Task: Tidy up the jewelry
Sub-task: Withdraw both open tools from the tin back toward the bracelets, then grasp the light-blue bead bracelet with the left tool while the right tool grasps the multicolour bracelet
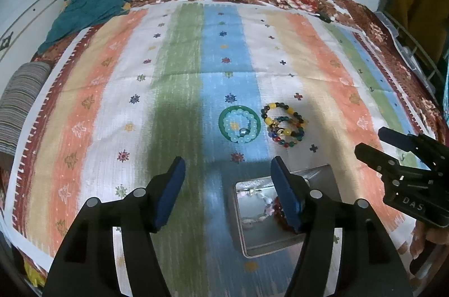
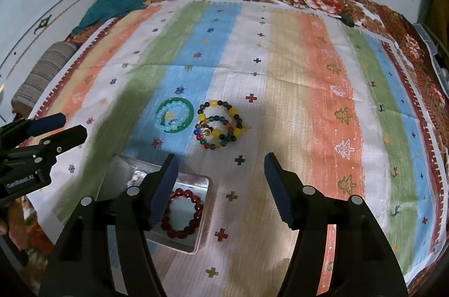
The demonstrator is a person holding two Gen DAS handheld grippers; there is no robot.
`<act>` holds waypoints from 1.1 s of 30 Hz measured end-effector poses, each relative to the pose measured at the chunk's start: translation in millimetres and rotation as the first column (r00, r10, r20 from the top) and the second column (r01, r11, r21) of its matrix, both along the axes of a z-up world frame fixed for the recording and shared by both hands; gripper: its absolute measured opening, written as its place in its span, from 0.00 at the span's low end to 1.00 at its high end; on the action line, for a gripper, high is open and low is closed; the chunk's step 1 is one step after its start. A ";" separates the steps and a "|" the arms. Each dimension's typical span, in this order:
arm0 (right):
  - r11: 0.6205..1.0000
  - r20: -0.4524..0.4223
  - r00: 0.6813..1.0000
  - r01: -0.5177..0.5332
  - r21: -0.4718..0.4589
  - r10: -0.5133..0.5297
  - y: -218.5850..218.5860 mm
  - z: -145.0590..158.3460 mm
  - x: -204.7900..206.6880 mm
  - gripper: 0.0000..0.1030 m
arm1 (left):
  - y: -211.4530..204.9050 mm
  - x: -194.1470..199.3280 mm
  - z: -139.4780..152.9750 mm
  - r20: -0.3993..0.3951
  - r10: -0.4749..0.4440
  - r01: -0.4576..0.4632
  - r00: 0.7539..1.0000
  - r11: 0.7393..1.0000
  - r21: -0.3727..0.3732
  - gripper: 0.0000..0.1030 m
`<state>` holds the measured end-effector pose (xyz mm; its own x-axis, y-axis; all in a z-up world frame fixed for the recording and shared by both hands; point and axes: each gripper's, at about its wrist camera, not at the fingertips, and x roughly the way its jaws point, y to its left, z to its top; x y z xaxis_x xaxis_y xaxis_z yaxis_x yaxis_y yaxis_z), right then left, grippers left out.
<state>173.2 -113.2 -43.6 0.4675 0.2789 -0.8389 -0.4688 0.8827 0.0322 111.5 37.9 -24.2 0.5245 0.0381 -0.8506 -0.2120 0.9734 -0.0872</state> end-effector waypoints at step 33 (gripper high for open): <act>1.000 -0.059 0.998 0.007 -0.030 -0.009 17.2 -30.7 57.5 0.73 | 22.4 61.9 -46.8 -0.142 0.010 -0.006 0.990 0.999 0.031 0.65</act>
<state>230.7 -96.0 -74.3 0.4191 0.2500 -0.8728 -0.4600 0.8873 0.0333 173.4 60.3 -71.0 0.3976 0.0689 -0.9150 -0.2277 0.9734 -0.0256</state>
